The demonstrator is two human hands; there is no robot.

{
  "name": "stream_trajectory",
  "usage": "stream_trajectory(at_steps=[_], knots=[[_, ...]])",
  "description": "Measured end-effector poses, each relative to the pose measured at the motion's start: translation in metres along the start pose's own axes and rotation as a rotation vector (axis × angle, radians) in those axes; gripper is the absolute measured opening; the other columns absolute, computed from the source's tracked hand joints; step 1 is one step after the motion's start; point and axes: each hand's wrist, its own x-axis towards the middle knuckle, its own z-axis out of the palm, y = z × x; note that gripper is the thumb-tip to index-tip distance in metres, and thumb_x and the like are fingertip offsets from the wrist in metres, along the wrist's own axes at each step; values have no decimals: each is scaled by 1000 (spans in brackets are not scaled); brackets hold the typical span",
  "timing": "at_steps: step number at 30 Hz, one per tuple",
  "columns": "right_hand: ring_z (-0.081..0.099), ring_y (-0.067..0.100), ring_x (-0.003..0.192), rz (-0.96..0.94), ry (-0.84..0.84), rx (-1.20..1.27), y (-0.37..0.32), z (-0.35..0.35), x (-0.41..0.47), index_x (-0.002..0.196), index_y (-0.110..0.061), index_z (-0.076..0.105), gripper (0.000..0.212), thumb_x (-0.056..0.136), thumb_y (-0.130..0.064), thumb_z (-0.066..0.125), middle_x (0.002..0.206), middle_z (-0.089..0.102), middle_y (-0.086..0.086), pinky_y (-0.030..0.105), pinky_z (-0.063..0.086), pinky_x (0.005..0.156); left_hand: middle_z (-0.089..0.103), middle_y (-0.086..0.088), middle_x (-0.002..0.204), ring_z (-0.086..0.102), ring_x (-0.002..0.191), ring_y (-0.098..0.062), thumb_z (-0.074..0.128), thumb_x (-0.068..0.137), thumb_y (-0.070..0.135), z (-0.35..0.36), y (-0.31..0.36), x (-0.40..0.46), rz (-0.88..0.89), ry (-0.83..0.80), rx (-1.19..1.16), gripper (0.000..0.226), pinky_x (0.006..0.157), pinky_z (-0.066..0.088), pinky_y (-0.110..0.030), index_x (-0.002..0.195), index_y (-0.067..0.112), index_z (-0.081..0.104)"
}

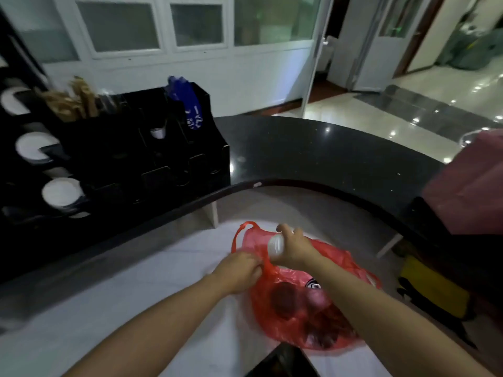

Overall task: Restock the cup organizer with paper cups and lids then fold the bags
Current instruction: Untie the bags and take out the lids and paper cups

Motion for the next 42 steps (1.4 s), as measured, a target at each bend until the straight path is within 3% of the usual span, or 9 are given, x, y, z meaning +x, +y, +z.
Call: stream_trajectory(at_steps=[5, 8, 14, 17, 25, 29, 32, 38, 42], knots=[[54, 33, 96, -213, -46, -22, -55, 18, -11, 129, -33, 35, 80, 62, -45, 76, 111, 36, 5, 33, 50, 78, 69, 0, 113, 60, 103, -23, 41, 97, 30, -4, -21, -85, -203, 191, 31, 33, 87, 48, -35, 115, 24, 68], [52, 34, 98, -353, -129, -118, -94, 38, -22, 127, -30, 33, 81, 62, -46, 77, 114, 38, 9, 34, 49, 80, 69, -1, 112, 60, 101, -23, 36, 98, 32, 2, -37, -148, -357, 236, 59, 37, 86, 48, -37, 110, 21, 68], [50, 33, 102, -502, -273, -200, -174, 100, -68, 126, -36, 30, 76, 69, -44, 78, 114, 32, 3, 42, 53, 86, 69, -1, 113, 62, 104, -24, 15, 86, 47, 21, -65, -282, -617, 261, 41, 64, 86, 49, -36, 110, 22, 69], [49, 36, 107, -584, -320, -248, -212, 133, -89, 127, -34, 30, 75, 70, -45, 78, 120, 36, 7, 47, 54, 89, 68, -2, 114, 63, 106, -26, 20, 91, 43, 30, -75, -335, -722, 235, 32, 56, 88, 50, -37, 113, 22, 68], [49, 37, 110, -655, -436, -372, -294, 235, -149, 130, -33, 30, 80, 68, -48, 77, 121, 36, 7, 44, 52, 88, 65, -2, 117, 60, 109, -26, 11, 80, 50, 67, -110, -465, -825, 201, -12, 73, 88, 51, -38, 116, 22, 68], [49, 37, 109, -685, -469, -462, -325, 293, -173, 136, -29, 28, 84, 69, -44, 76, 127, 35, 10, 35, 43, 77, 60, -1, 128, 59, 116, -29, 52, 82, 48, 89, -143, -526, -837, 170, -3, 48, 83, 57, -41, 124, 30, 64], [46, 37, 111, -700, -493, -558, -334, 332, -187, 141, -27, 25, 86, 73, -42, 75, 130, 33, 12, 35, 39, 76, 56, 3, 132, 59, 115, -26, 75, 66, 53, 113, -162, -556, -853, 82, 6, 67, 75, 59, -36, 128, 36, 58], [44, 40, 118, -709, -487, -698, -342, 385, -204, 150, -28, 18, 95, 75, -48, 72, 138, 32, 16, 43, 45, 95, 57, 3, 128, 60, 110, -26, 83, 61, 42, 130, -178, -568, -789, 175, 3, 70, 72, 56, -33, 126, 30, 60], [41, 40, 121, -735, -432, -736, -346, 400, -207, 152, -33, 12, 98, 75, -53, 70, 144, 29, 14, 47, 43, 101, 53, -1, 136, 55, 120, -31, 75, 72, 40, 133, -180, -570, -805, 165, -10, 64, 84, 53, -38, 132, 26, 59]])
